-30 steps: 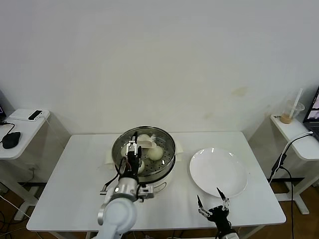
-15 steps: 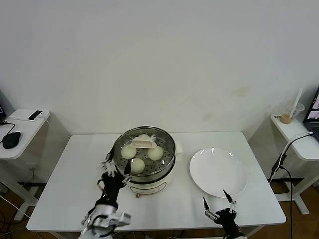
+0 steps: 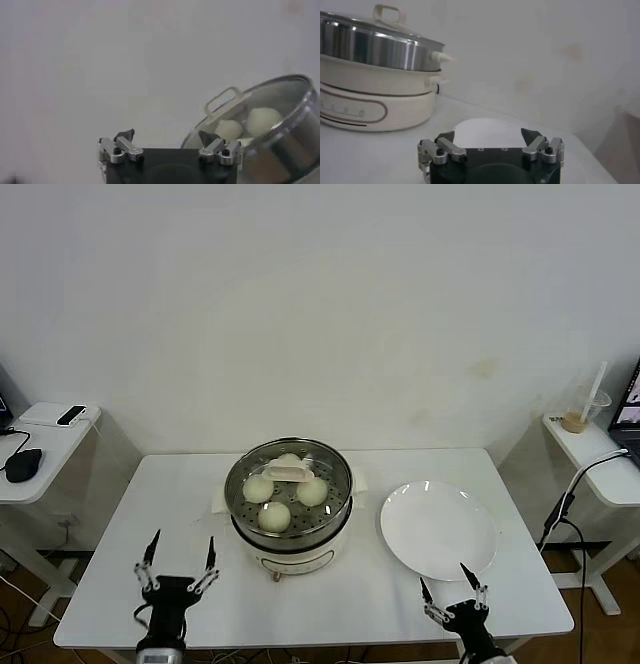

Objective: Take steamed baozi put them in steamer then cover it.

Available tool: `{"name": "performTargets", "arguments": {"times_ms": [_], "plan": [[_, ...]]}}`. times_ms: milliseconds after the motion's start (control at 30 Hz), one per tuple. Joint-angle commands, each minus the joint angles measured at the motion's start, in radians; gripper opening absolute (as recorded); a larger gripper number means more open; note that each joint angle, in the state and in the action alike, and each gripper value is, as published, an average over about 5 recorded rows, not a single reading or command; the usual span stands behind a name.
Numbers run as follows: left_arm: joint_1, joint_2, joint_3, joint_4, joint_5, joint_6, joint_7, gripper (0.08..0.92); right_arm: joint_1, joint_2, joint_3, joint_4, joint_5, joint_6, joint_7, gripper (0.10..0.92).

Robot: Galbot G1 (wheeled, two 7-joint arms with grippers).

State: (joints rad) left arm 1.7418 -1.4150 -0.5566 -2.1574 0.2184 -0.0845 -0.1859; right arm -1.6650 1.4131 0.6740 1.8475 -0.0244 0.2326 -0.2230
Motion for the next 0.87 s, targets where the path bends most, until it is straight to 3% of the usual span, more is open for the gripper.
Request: {"name": "performTargets", "arguments": {"times_ms": [33, 267, 500, 867], "plan": [[0.095, -0.003, -0.079, 0.051, -0.382, -0.054, 0.018, 0.823, -0.025, -0.098, -0.048, 0.056, 0.147, -0.114, 0.090, 0.823], [0.103, -0.020, -0.077, 0.036, -0.377, 0.006, 0.034, 0.823, -0.032, -0.147, -0.084, 0.151, 0.196, -0.213, 0.156, 0.823], [0.112, -0.028, -0.101, 0.033, -0.339, 0.019, 0.046, 0.823, -0.038, -0.146, -0.111, 0.215, 0.151, -0.292, 0.199, 0.823], [0.134, -0.050, -0.092, 0.005, -0.303, 0.033, 0.072, 0.823, -0.043, -0.156, -0.111, 0.205, 0.110, -0.267, 0.190, 0.823]]}}
